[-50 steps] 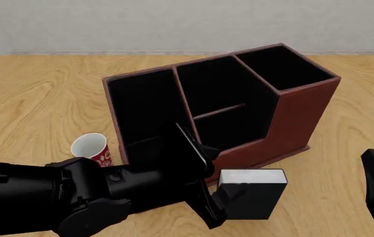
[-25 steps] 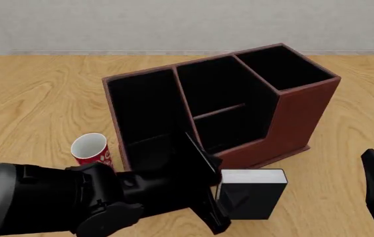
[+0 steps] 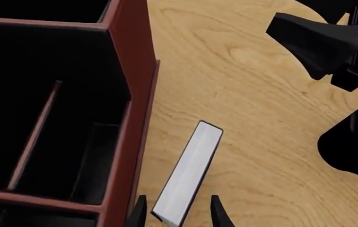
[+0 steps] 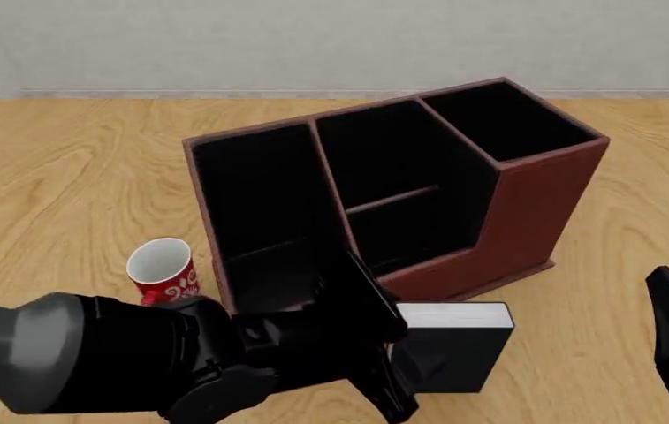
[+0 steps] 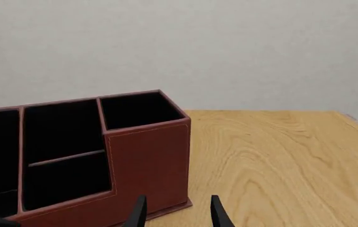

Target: Pick up the book and place it in the back compartment of the caddy.

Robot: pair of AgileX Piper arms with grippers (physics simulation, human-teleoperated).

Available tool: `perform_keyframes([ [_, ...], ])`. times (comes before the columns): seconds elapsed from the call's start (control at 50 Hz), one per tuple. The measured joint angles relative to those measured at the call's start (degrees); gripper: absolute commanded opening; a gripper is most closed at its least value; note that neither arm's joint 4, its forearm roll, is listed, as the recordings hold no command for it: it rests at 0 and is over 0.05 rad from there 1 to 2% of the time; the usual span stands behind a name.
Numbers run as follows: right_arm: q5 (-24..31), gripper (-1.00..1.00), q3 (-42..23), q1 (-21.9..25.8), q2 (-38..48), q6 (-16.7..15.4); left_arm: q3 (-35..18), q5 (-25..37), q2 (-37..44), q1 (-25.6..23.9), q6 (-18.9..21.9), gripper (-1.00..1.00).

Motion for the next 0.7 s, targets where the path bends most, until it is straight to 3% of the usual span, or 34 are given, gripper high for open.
perform_keyframes([
  [0.38,-0.09,1.0,0.05,0.0,0.05,0.0,-0.47,-0.06,2.58,-0.1,0.24,1.0],
  [0.4,-0.1,1.0,0.05,0.0,0.05,0.0,-0.49,-0.07,2.61,-0.06,0.27,-1.0],
  [0.7,-0.1,1.0,0.06,0.0,0.04,-0.01,-0.12,-0.03,1.51,-0.43,-0.79,-1.0],
])
